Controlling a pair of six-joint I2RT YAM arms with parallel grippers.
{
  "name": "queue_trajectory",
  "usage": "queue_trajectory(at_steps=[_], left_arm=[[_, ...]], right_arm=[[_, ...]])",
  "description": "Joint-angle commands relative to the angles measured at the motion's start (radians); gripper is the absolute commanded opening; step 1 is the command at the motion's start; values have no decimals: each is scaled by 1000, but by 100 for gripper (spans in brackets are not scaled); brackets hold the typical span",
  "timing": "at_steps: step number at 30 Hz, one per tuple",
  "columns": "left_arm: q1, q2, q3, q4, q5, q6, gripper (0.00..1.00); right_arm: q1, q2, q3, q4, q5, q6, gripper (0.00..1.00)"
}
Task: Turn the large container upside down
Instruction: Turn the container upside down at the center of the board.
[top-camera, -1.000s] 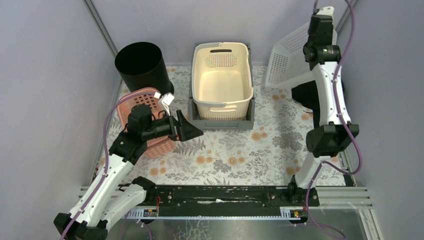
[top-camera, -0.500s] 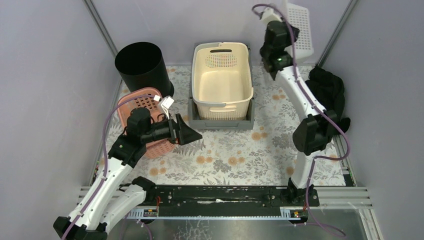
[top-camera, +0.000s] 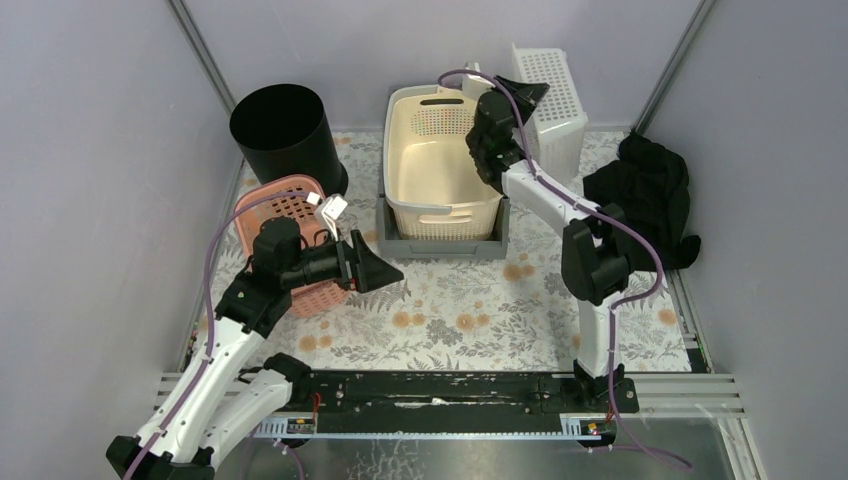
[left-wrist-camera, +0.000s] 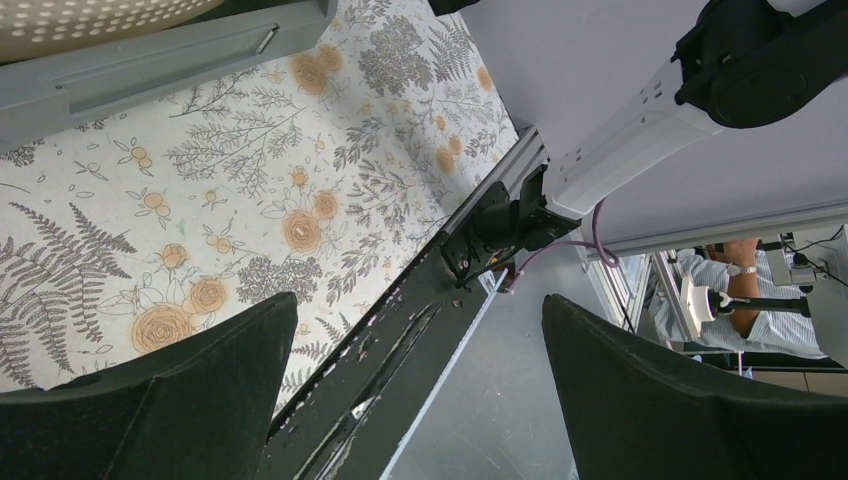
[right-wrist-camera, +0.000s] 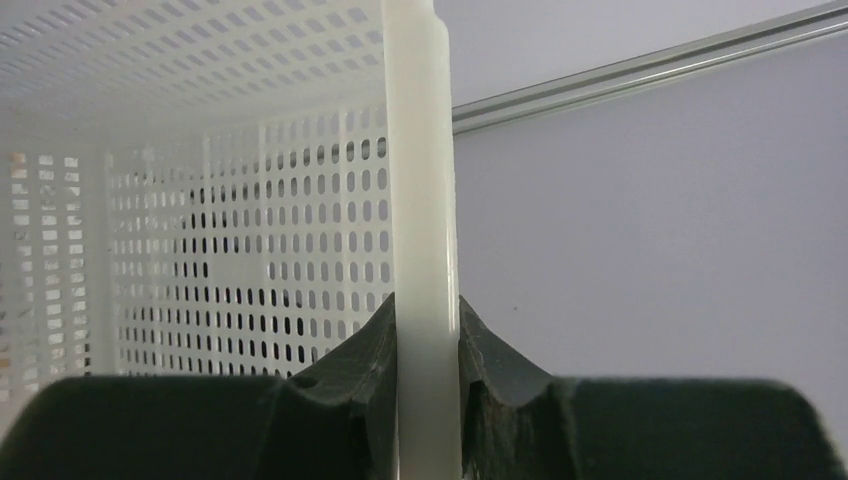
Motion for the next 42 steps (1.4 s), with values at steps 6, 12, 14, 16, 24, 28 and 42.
queue_trajectory(at_steps=[6,12,14,16,24,28,42], left_arm=[[-5,-9,-10,-18,-16,23,100],[-5,-14,-13,-16,-30,11,100],[-5,-14,-11,-20,-35,11,100],[-5,-13,-9,-25,-39,11,100],[-5,-6,15,-60,-77,21,100],[-5,4,36,-83,-103,27,100],[-5,121,140,-102,-191,41,100]], right_arm=[[39,26,-46,107,62,-9,0],[80,64,38,-213,75,295,3],[93,82,52,-250,85,347,8],[104,93,62,-297,90,416,20],[133,91,180,-765,-27,864,68],[137,50,197,-920,-167,1040,72],[-14,-238,141,-1053,-790,1483,84]])
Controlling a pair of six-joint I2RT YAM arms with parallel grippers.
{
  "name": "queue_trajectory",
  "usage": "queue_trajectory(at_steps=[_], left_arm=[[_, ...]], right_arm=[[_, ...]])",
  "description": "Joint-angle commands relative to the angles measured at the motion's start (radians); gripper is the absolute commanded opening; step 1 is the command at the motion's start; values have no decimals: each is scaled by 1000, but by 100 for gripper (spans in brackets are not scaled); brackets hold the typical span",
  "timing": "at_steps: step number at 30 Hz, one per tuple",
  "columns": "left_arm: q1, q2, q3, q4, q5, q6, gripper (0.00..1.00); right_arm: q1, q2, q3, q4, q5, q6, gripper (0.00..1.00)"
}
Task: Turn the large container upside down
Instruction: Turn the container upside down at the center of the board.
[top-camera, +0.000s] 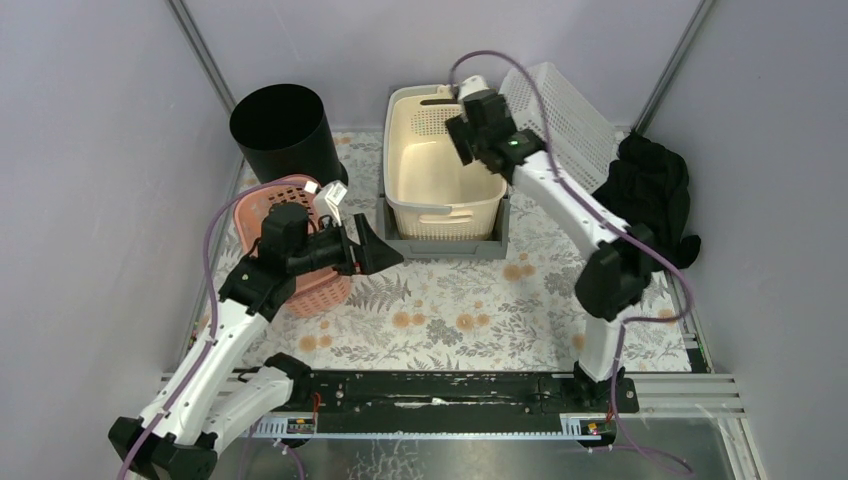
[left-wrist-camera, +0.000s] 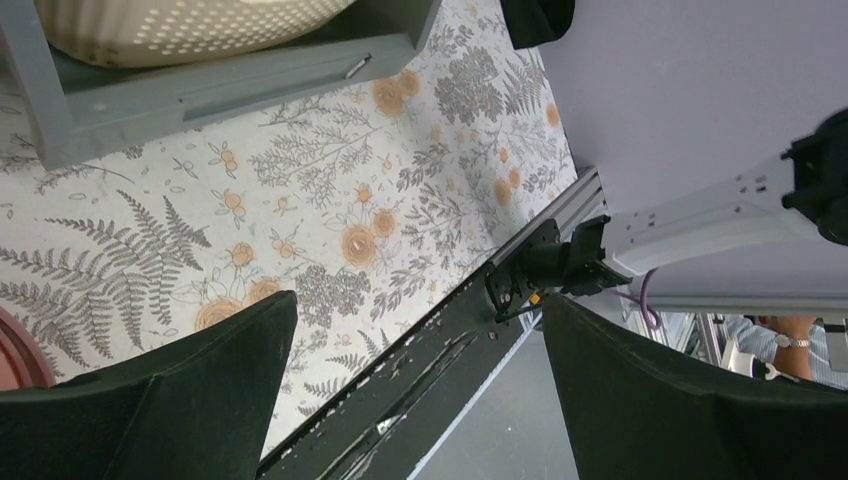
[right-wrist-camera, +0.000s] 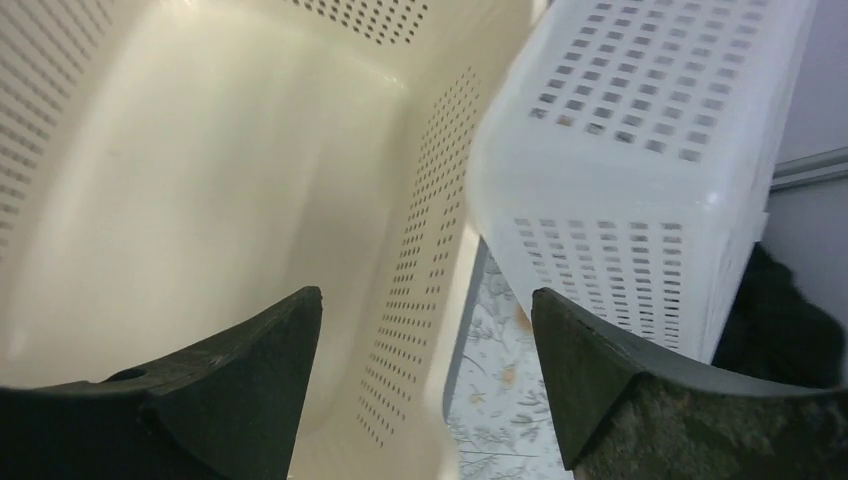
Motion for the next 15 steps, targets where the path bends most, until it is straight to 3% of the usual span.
queue_trajectory(at_steps=[1,7,12,15], left_arm=[[-5,43,60,-5,-43,25,100],[-5,145,138,-2,-65,51,100],[-5,280,277,-43,-94,122,100],[-3,360,359,-54,-113,149,100]], right_arm=[[-120,-190,-42,-4,-281,225,85],[-244,-346,-201,13,-370,314,86],[-408,-410,-312,0,-519,533,88],[-438,-425,-335,-46,-544,587,85]])
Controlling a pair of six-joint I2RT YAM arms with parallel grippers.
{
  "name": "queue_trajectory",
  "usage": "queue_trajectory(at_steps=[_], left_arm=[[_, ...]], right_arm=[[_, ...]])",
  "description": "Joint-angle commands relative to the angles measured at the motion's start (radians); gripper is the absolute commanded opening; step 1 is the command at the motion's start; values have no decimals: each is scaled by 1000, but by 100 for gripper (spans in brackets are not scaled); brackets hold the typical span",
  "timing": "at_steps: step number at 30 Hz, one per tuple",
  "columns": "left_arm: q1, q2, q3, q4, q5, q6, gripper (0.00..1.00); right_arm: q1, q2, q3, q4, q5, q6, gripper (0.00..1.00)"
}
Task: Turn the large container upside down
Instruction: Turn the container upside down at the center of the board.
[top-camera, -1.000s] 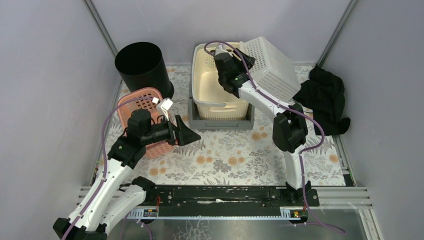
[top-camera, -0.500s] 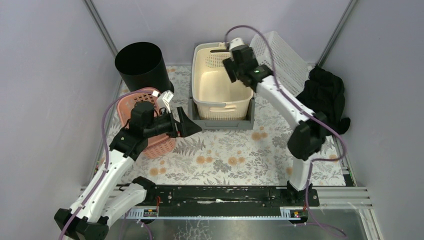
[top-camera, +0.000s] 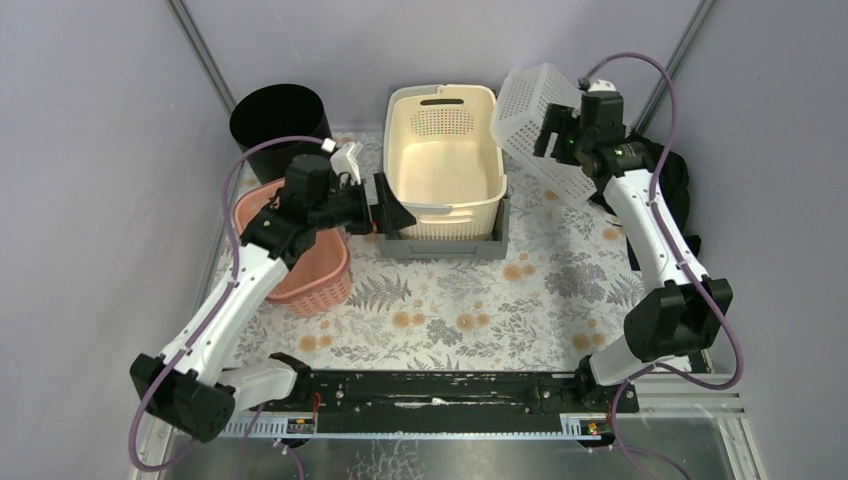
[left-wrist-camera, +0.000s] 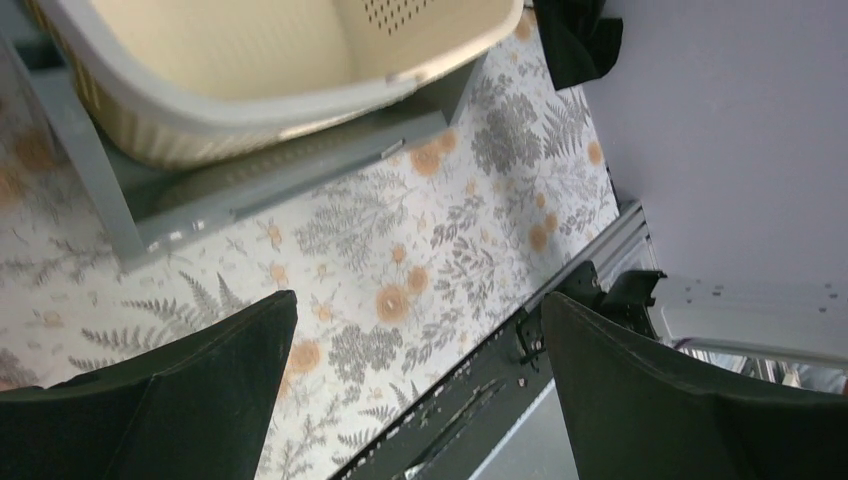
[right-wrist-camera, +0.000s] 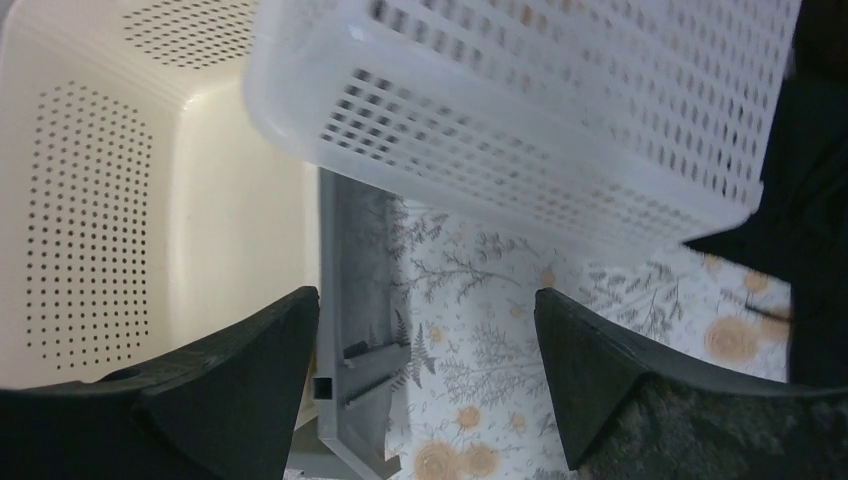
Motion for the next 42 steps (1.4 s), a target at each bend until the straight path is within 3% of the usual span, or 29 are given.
queue_trajectory(at_steps=[1,8,17,21,24,29,36,42], left_arm=[[-3,98,122,-9,-44,73,100],[-3,258,211,28,-58,69,100],[-3,394,283,76,-36,34,100],[-2,404,286,78,-39,38,100],[-3,404,281,71,-39,44,100],[-3,402,275,62,-49,56,100],[-3,369,256,60,-52,53,100],[-3,332,247,41,-62,55,100]], right_arm=[[-44,-45,-53,-38,-109,163,85],[-44,-210,-340,94,-132,190,84],[-47,-231,-531,156,-124,257,82],[-51,-223,-695,325,-259,334,75],[-50,-212,-808,471,-275,395,73],[-50,-150,-870,636,-204,435,60],[-50,16,-862,861,-138,540,53],[-47,227,-713,813,4,572,53]])
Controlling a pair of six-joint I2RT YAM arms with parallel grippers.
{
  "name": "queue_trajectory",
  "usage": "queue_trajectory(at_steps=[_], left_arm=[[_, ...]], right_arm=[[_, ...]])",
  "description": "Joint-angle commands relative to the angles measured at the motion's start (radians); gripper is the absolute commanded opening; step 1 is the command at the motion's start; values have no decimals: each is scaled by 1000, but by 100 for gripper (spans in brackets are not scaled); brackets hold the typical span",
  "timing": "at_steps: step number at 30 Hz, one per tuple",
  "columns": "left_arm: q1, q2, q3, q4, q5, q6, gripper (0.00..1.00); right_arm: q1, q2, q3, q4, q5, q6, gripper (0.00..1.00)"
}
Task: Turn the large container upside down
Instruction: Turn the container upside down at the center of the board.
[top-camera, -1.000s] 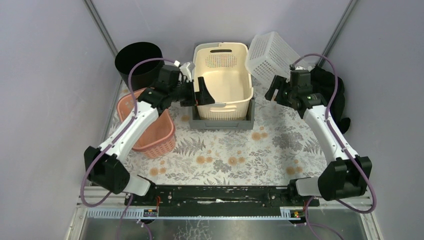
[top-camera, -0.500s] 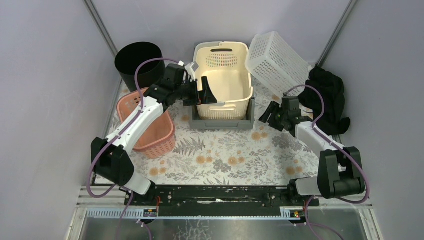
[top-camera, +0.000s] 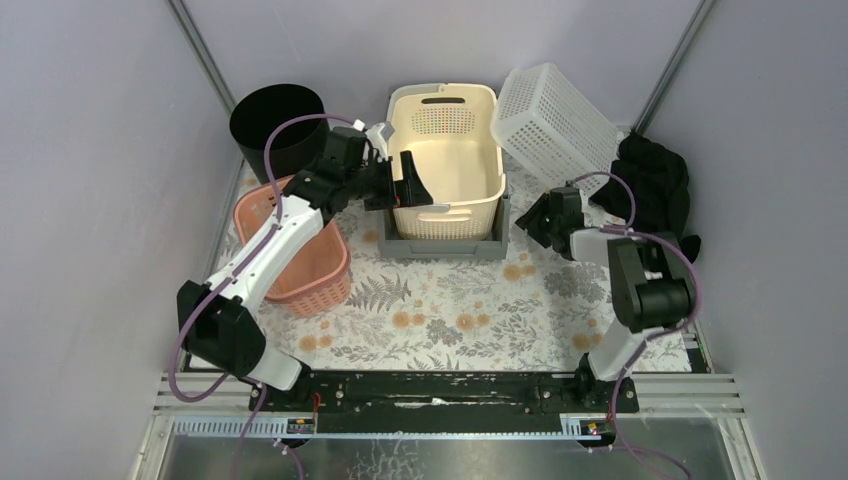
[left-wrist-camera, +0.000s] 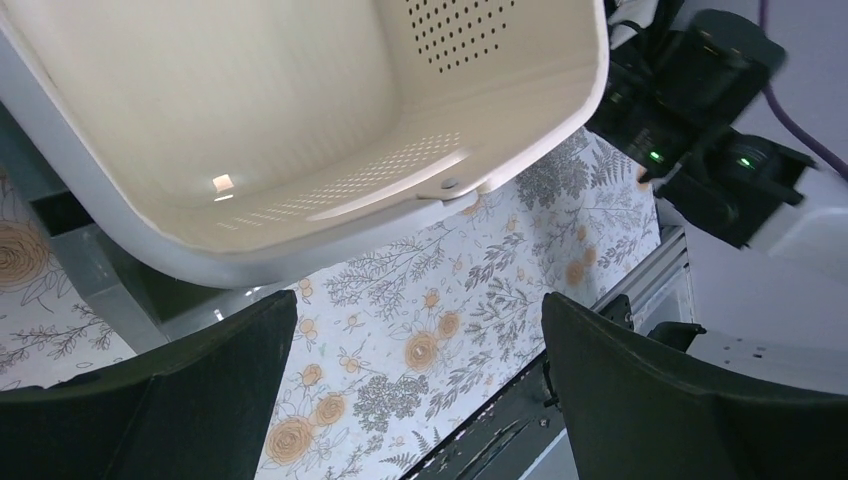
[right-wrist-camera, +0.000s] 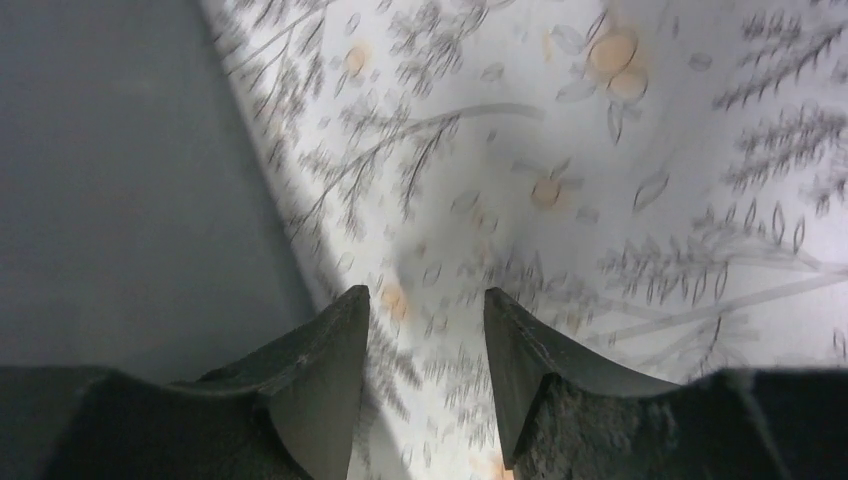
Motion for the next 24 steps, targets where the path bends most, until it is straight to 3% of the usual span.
queue_trajectory(at_steps=[1,5,8,16,24], left_arm=[[-4,-55,3,34,-18,21,100],[-3,-68,8,11,-25,34,100],[-4,-72,11,1,-30,43,100],[-2,-68,6,-4,-28,46,100],[-2,-66,23,-20,-33,54,100]], right_arm=[[1,122,146,12,180,41,53],[-7,162,213,-67,334,-7,56],[-60,168,244,-118,360,-28,57],[-283,143,231,-164,294,16,57],[-341,105,288,-184,180,14,57]])
